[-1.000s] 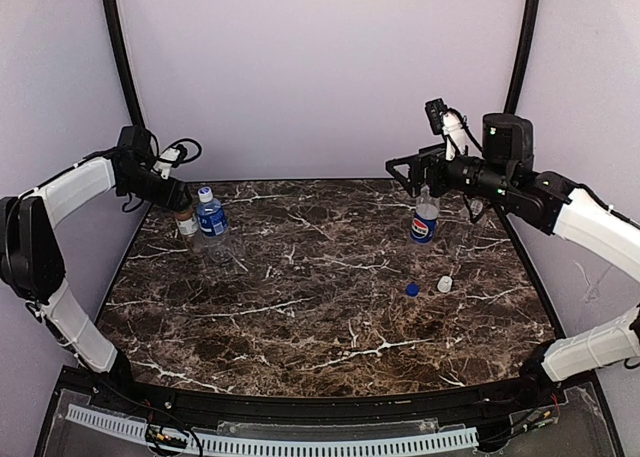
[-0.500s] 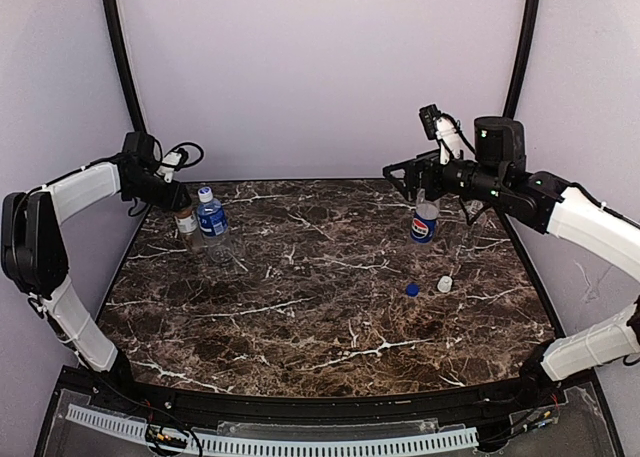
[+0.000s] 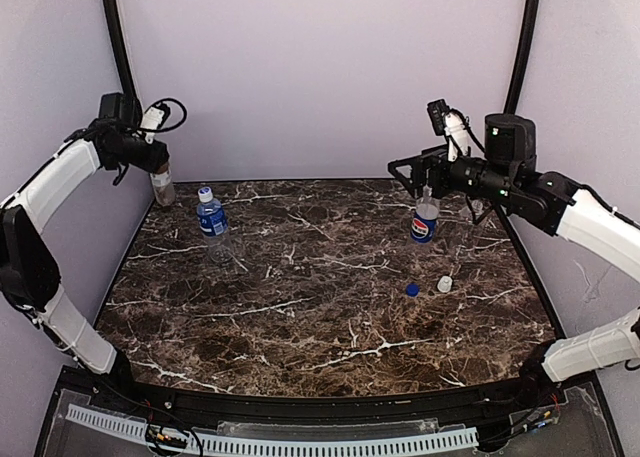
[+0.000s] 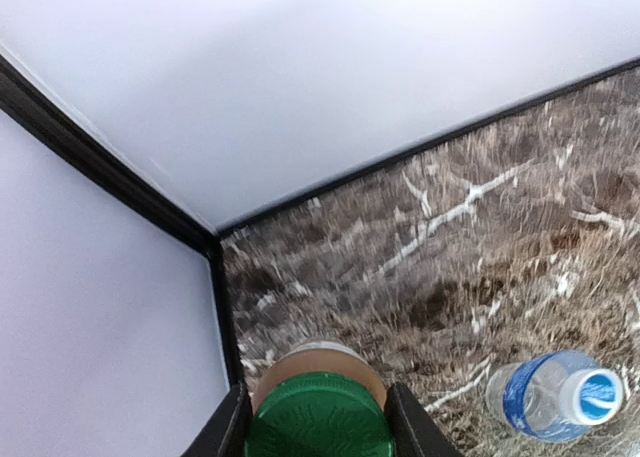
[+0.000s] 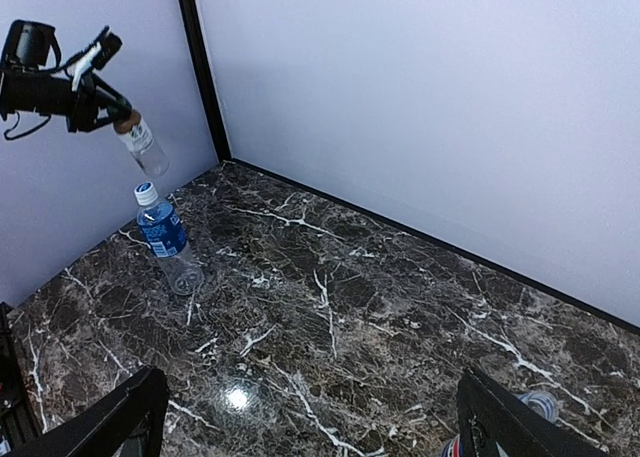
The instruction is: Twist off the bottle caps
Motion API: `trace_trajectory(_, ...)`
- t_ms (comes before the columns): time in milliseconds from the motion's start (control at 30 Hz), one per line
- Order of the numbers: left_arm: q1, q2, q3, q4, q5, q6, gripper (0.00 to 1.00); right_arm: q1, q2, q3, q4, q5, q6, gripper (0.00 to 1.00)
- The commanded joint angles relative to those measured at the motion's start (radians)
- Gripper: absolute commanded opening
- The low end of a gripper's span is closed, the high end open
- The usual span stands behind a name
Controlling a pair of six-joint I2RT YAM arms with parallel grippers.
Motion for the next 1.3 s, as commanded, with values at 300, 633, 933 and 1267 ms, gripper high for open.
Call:
trace_trajectory(300, -0.407, -0.075, 0.675, -0.614, 0.412, 0.215, 0.01, 0.239, 0.002, -0.017, 0.202, -0.046, -0.316, 0.99)
trace_trajectory(633, -0.612, -0.075, 0.679, -0.790, 0.666, 0.232, 0.01, 0.404, 0.292, 0.122, 0.384, -0.170, -0.353, 0.99)
trace_trajectory(933, -0.631, -0.077, 0.663, -0.810, 0.722, 0.239, 0.01, 0.414, 0.472, 0.219, 0.474, -0.282, -0.257, 0.95)
trace_trajectory(1267, -0.629, -0.082, 0.666, -0.769, 0.711, 0.201, 0.29, 0.416, 0.480, 0.200, 0.494, -0.309, -0.201, 0.49)
